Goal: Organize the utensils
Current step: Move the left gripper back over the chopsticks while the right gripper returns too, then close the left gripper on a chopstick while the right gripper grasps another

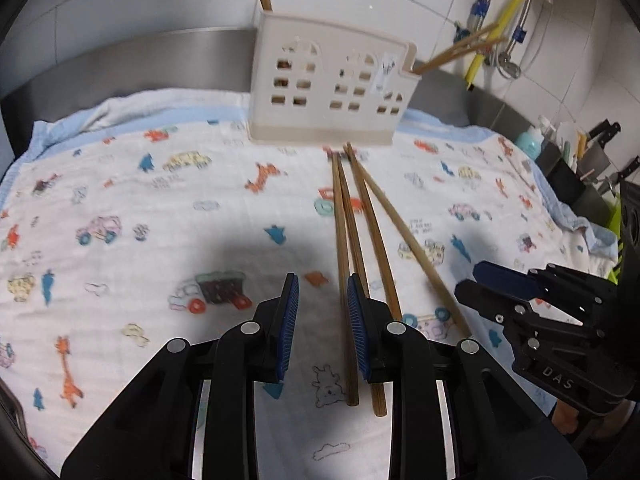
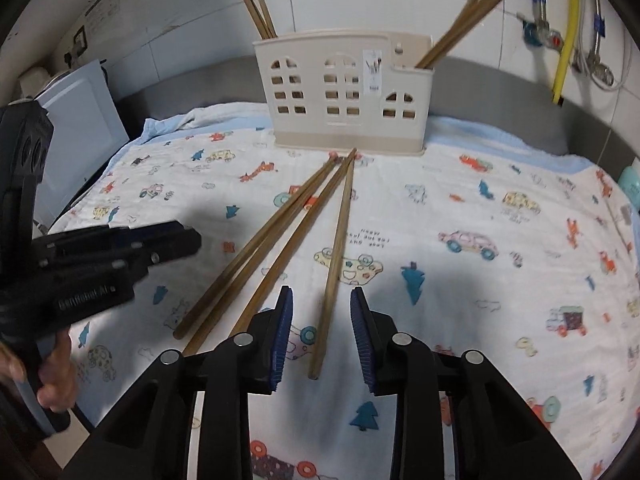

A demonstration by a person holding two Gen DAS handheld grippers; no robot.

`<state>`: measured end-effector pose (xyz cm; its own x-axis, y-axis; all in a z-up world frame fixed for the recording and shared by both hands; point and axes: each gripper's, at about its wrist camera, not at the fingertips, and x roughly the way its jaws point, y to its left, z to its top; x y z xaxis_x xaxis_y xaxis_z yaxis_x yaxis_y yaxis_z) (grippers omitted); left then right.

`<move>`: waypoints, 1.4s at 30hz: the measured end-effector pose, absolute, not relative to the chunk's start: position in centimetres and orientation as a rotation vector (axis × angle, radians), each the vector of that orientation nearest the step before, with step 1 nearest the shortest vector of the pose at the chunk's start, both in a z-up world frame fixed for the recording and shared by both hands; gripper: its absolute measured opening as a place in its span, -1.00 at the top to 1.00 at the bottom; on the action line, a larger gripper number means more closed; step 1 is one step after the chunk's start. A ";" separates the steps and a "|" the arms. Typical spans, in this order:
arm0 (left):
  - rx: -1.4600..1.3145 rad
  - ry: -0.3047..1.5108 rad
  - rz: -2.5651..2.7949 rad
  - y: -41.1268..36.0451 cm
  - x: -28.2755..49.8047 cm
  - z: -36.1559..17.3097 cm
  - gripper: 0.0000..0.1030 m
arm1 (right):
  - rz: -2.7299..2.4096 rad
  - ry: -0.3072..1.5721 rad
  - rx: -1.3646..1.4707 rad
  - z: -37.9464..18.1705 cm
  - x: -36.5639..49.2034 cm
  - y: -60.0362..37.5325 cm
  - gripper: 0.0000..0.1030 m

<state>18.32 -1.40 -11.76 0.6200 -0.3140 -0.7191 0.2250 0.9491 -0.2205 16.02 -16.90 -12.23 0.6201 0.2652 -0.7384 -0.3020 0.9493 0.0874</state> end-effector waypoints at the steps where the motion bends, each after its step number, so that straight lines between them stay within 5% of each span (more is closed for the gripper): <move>1: -0.114 0.857 -0.320 -1.6 18.5 -12.1 0.50 | 0.323 0.846 -0.043 -12.5 16.2 -16.9 0.47; 42: 0.007 0.889 -0.289 -4.1 20.8 -14.2 0.53 | 0.299 0.881 0.004 -14.9 17.7 -17.3 0.82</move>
<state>20.81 -4.06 -14.16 0.5938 -0.2459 -0.7661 0.2521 0.9611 -0.1131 17.67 -17.33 -14.95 0.5975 0.2597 -0.7587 -0.2562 0.9583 0.1263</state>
